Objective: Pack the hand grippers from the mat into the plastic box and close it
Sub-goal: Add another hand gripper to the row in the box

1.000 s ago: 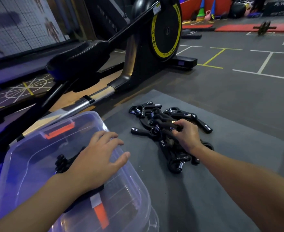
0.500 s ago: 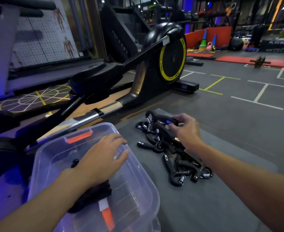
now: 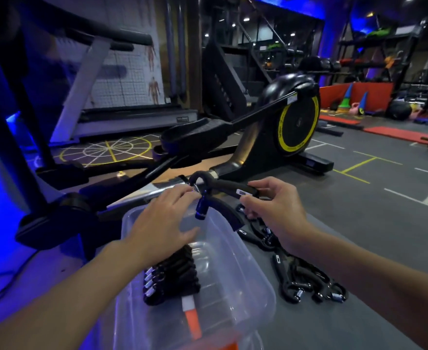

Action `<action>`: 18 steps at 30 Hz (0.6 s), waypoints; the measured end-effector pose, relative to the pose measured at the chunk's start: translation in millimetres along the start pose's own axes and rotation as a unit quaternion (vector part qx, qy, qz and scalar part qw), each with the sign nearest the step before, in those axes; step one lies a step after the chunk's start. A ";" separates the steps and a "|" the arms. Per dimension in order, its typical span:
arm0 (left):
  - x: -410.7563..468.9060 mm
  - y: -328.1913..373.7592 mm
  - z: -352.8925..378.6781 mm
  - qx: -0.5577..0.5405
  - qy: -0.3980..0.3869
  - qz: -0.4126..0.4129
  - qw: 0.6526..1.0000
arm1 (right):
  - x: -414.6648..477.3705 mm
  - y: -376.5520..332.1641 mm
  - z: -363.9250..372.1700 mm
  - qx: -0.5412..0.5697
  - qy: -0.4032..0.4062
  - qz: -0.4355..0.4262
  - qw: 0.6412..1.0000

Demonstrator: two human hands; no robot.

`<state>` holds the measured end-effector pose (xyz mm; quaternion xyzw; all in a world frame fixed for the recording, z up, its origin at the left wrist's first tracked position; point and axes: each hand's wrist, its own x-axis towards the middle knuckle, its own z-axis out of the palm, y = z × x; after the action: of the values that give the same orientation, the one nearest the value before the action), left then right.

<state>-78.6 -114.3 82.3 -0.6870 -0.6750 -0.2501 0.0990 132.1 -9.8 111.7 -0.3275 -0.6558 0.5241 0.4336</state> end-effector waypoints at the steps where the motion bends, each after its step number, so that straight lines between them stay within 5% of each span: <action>1: -3.5 -2.6 -3.6 0.005 0.000 0.004 1.000 | -3.3 -0.8 2.4 0.025 0.002 0.010 1.000; 13: -29.9 -16.3 -24.6 0.052 0.049 0.039 0.997 | -20.2 -10.7 37.2 0.215 -0.024 0.132 0.967; 18: -32.4 -28.6 -29.8 0.050 0.088 0.079 0.992 | -23.4 -9.2 44.3 0.210 -0.045 0.136 0.967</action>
<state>-111.6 -154.8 86.5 -0.7080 -0.6188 -0.2664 0.2120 101.5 -50.6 112.1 -0.2915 -0.4986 0.7185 0.3876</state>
